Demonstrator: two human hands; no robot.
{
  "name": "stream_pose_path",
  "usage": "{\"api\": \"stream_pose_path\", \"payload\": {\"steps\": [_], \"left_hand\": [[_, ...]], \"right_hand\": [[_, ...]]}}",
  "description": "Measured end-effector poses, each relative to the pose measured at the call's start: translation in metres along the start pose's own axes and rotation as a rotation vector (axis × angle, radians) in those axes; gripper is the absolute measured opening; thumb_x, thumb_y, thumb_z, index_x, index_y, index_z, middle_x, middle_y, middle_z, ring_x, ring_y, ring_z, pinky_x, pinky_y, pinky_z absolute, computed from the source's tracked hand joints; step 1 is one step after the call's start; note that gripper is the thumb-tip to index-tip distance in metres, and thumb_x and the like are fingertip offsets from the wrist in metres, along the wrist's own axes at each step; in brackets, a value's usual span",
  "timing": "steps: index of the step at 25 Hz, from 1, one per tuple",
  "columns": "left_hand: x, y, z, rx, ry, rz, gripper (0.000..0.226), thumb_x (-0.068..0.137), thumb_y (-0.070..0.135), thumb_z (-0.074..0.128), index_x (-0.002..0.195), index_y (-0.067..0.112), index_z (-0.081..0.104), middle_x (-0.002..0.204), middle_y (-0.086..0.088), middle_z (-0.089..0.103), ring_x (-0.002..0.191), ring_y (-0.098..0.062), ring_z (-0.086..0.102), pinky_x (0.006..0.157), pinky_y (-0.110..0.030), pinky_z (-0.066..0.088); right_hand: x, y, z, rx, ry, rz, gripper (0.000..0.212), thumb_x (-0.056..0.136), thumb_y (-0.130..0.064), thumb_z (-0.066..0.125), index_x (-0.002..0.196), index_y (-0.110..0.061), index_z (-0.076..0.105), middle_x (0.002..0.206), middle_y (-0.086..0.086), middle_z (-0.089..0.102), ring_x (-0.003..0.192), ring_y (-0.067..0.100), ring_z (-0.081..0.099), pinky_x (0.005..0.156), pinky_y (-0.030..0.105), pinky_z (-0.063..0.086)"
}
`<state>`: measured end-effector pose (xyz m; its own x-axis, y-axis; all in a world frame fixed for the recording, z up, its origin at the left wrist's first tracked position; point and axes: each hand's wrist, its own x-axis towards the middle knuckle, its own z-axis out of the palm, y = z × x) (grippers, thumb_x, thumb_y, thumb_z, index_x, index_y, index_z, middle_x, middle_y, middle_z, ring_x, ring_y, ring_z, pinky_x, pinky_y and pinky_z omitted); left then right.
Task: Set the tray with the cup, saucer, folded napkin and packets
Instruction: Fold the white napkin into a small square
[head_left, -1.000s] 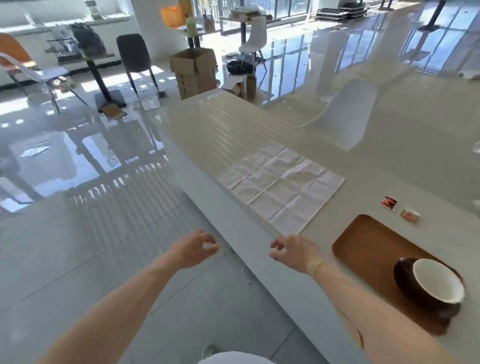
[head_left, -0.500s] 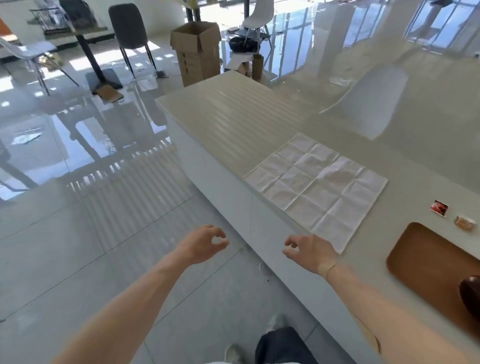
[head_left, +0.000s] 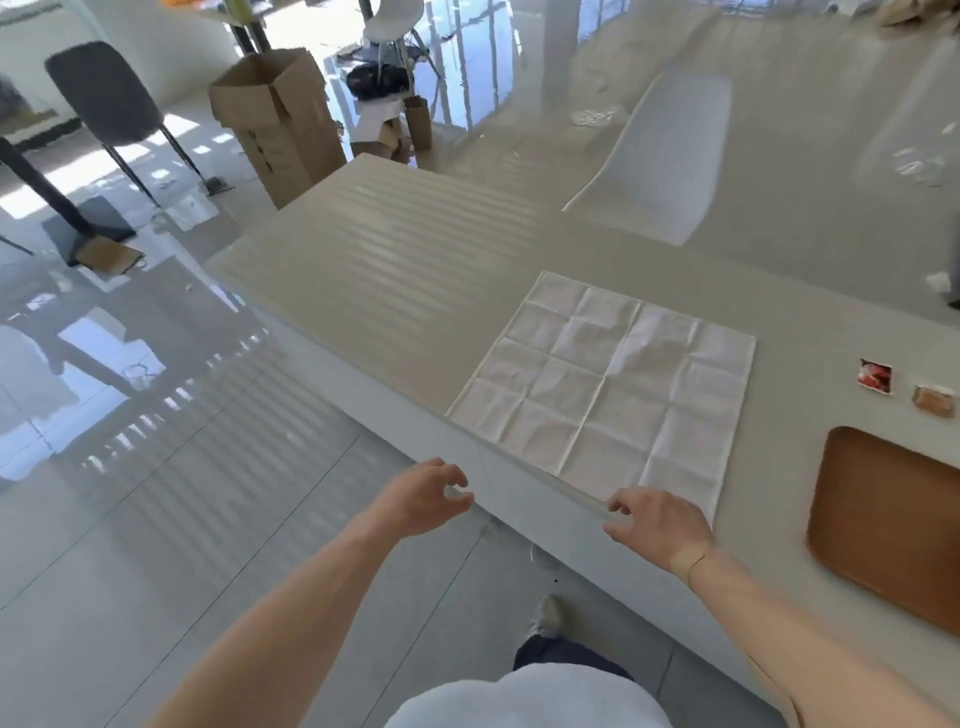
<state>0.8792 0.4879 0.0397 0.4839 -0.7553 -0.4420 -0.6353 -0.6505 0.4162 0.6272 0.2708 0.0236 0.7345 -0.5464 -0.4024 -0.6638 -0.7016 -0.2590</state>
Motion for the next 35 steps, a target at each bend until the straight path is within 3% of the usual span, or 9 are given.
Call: {"api": "stream_pose_path", "payload": {"steps": [4, 9, 14, 18, 20, 23, 29, 32, 35], "left_hand": [[0.049, 0.005, -0.009, 0.114, -0.049, 0.088, 0.036, 0.089, 0.047, 0.057, 0.121, 0.029, 0.060, 0.124, 0.008, 0.057, 0.108, -0.012, 0.055, 0.092, -0.029, 0.042], [0.096, -0.007, -0.017, 0.427, 0.020, 0.172, 0.039, 0.089, 0.037, 0.059, 0.126, 0.029, 0.052, 0.130, 0.004, 0.053, 0.122, -0.019, 0.047, 0.102, -0.038, 0.034], [0.135, -0.026, -0.029, 0.547, 0.025, 0.304, 0.051, 0.084, 0.033, 0.068, 0.130, 0.027, 0.048, 0.132, 0.003, 0.048, 0.121, -0.020, 0.048, 0.099, -0.037, 0.038], [0.156, -0.030, -0.033, 0.606, 0.044, 0.446, 0.054, 0.079, 0.032, 0.076, 0.126, 0.022, 0.052, 0.126, 0.001, 0.051, 0.113, -0.024, 0.054, 0.094, -0.038, 0.042], [0.161, -0.031, -0.035, 0.623, 0.074, 0.535, 0.053, 0.069, 0.026, 0.084, 0.115, 0.019, 0.061, 0.115, -0.003, 0.058, 0.099, -0.027, 0.061, 0.085, -0.041, 0.050], [0.164, -0.040, -0.040, 0.615, 0.106, 0.666, 0.043, 0.063, 0.018, 0.086, 0.101, 0.017, 0.066, 0.103, -0.002, 0.063, 0.086, -0.026, 0.064, 0.077, -0.040, 0.054], [0.170, -0.057, -0.051, 0.462, 0.068, 0.751, 0.019, 0.076, 0.009, 0.073, 0.087, 0.020, 0.062, 0.098, 0.007, 0.064, 0.085, -0.019, 0.064, 0.077, -0.035, 0.050], [0.178, -0.057, -0.060, 0.358, 0.036, 0.735, 0.002, 0.088, 0.021, 0.060, 0.089, 0.023, 0.061, 0.093, 0.011, 0.064, 0.081, -0.016, 0.062, 0.079, -0.032, 0.047], [0.191, -0.054, -0.067, 0.288, -0.002, 0.680, 0.009, 0.094, 0.025, 0.052, 0.093, 0.023, 0.061, 0.086, 0.011, 0.065, 0.076, -0.016, 0.062, 0.079, -0.033, 0.044]], "right_hand": [[0.001, 0.024, 0.003, -0.008, 0.079, 0.066, 0.040, 0.090, -0.049, 0.052, 0.125, -0.031, 0.058, 0.123, -0.010, 0.063, 0.109, 0.014, 0.059, 0.085, 0.030, 0.047], [-0.014, 0.047, 0.018, -0.055, 0.126, 0.186, 0.047, 0.091, -0.050, 0.051, 0.135, -0.033, 0.048, 0.132, -0.010, 0.053, 0.117, 0.014, 0.049, 0.091, 0.030, 0.041], [-0.031, 0.050, 0.038, -0.099, 0.086, 0.277, 0.052, 0.092, -0.030, 0.056, 0.141, -0.032, 0.041, 0.143, -0.009, 0.041, 0.122, 0.015, 0.045, 0.092, 0.031, 0.040], [-0.031, 0.034, 0.038, -0.069, 0.271, 0.338, 0.047, 0.067, 0.000, 0.080, 0.110, -0.017, 0.070, 0.108, 0.002, 0.068, 0.085, 0.025, 0.065, 0.065, 0.038, 0.050], [-0.033, 0.027, 0.041, -0.134, 0.338, 0.346, 0.049, 0.050, 0.007, 0.088, 0.091, -0.015, 0.073, 0.085, 0.001, 0.070, 0.065, 0.024, 0.065, 0.053, 0.035, 0.049], [-0.034, 0.020, 0.047, -0.117, 0.372, 0.380, 0.049, 0.045, 0.009, 0.088, 0.084, -0.016, 0.072, 0.074, 0.001, 0.066, 0.059, 0.025, 0.062, 0.050, 0.034, 0.049], [-0.038, 0.012, 0.051, -0.043, 0.381, 0.440, 0.036, 0.054, 0.005, 0.087, 0.075, -0.018, 0.070, 0.067, -0.001, 0.066, 0.056, 0.026, 0.062, 0.051, 0.035, 0.048], [-0.036, 0.014, 0.046, 0.042, 0.349, 0.503, 0.024, 0.067, 0.000, 0.082, 0.079, -0.018, 0.071, 0.077, -0.001, 0.070, 0.066, 0.026, 0.065, 0.059, 0.037, 0.049], [-0.027, 0.016, 0.035, 0.041, 0.228, 0.545, 0.011, 0.088, -0.013, 0.065, 0.093, -0.021, 0.071, 0.094, -0.004, 0.072, 0.082, 0.023, 0.066, 0.072, 0.036, 0.046]]}}
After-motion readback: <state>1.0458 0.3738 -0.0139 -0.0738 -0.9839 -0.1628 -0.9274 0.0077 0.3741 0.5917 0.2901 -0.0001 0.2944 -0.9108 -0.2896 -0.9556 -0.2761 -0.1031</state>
